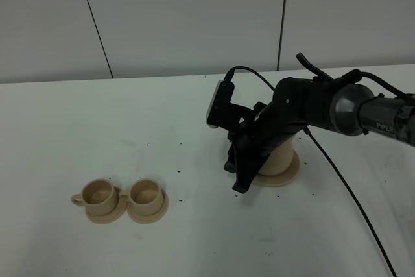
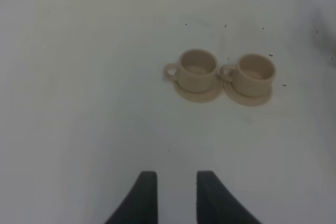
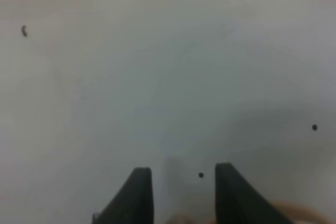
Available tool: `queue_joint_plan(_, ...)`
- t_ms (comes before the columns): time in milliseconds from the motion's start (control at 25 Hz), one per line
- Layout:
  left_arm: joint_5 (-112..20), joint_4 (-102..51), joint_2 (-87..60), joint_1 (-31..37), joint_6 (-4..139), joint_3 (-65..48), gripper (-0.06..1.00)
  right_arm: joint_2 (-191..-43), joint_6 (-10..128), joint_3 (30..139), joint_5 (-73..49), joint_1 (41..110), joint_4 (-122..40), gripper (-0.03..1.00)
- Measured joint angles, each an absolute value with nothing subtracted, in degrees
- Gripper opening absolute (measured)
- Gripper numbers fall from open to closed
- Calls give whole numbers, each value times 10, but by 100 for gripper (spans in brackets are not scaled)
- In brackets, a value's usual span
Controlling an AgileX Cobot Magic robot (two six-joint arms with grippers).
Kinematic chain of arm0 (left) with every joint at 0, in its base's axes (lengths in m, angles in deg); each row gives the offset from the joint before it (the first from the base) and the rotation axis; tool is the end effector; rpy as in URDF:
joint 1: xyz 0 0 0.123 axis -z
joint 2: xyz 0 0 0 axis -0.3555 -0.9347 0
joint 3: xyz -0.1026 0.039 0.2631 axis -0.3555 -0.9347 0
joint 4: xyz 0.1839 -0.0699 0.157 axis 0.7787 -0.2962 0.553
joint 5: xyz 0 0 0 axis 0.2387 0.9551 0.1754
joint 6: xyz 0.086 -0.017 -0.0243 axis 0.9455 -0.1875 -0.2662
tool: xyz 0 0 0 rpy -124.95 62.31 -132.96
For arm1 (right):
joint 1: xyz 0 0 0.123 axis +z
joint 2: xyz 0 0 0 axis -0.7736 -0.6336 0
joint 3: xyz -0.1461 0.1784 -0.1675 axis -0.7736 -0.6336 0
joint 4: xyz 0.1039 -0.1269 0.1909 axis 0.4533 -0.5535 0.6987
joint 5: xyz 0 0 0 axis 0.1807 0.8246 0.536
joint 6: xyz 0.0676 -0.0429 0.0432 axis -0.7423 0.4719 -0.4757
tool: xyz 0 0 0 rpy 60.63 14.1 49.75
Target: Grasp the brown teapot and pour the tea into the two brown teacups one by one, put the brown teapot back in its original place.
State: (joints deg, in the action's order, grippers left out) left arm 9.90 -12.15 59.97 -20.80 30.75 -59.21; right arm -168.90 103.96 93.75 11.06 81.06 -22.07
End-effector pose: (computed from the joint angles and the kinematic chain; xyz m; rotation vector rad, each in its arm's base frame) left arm -0.0060 0.0001 0.2801 -0.0525 2.0140 -0.0336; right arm 0.3891 0.2534 0.1451 -1.6496 2.0054 0.2280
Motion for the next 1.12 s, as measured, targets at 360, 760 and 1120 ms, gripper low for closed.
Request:
queue_joint_plan(360, 99, -122, 600, -208, 307, -592, 25, -1685, 1025, 938, 135, 813, -224, 28)
queue_joint_plan(760, 99, -122, 600, -208, 307, -592, 25, -1685, 998, 938, 157, 813, -237, 28)
queue_joint_plan(1120, 99, -122, 600, -208, 307, -592, 25, -1681, 950, 938, 186, 813, -276, 28)
